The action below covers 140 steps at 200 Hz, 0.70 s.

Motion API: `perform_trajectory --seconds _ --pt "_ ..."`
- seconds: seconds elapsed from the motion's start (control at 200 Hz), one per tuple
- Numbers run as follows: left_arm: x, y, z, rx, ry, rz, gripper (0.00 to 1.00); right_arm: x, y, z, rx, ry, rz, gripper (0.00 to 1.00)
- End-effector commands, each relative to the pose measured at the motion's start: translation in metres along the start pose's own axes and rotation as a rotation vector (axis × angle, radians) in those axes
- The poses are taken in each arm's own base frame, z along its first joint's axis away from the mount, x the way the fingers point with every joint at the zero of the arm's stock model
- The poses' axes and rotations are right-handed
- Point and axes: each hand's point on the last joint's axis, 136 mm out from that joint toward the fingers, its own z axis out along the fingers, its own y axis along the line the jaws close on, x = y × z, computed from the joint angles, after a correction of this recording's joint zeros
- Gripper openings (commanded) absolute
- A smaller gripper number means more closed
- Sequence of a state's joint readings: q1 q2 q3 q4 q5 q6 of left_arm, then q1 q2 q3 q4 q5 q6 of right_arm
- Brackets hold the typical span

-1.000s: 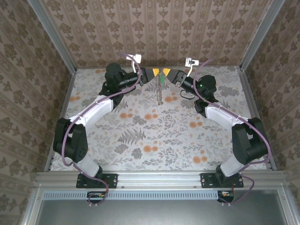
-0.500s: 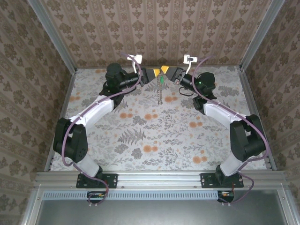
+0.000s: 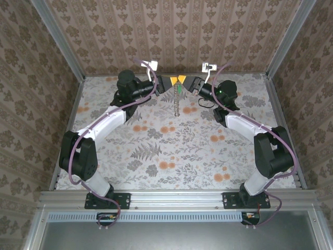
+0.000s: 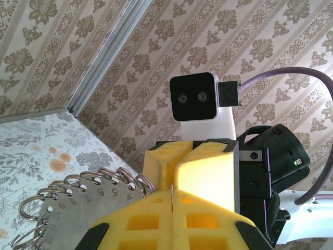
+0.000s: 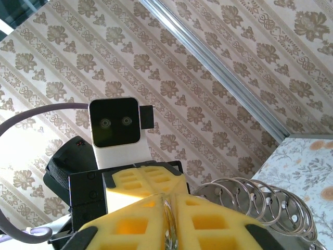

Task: Put the keys on the keyring

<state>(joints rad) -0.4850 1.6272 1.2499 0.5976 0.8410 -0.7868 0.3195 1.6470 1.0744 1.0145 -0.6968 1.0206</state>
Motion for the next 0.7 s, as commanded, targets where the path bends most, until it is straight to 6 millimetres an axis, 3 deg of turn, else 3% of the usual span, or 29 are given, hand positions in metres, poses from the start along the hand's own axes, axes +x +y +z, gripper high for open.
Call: perform_trajectory --seconds 0.0,0.23,0.39,0.695 --pt "-0.023 -0.037 -0.005 0.071 -0.046 0.095 0.00 0.009 0.002 -0.003 -0.013 0.029 -0.014 0.13" --pt "-0.024 -0.036 -0.005 0.066 -0.052 0.096 0.00 0.016 0.002 -0.004 -0.021 0.041 0.002 0.13" --pt "-0.025 -0.037 -0.006 0.068 -0.060 0.095 0.00 0.022 0.001 -0.006 -0.015 0.048 0.011 0.20" --pt "-0.023 -0.037 -0.007 0.068 -0.061 0.093 0.00 0.027 -0.004 -0.009 -0.002 0.041 0.023 0.11"
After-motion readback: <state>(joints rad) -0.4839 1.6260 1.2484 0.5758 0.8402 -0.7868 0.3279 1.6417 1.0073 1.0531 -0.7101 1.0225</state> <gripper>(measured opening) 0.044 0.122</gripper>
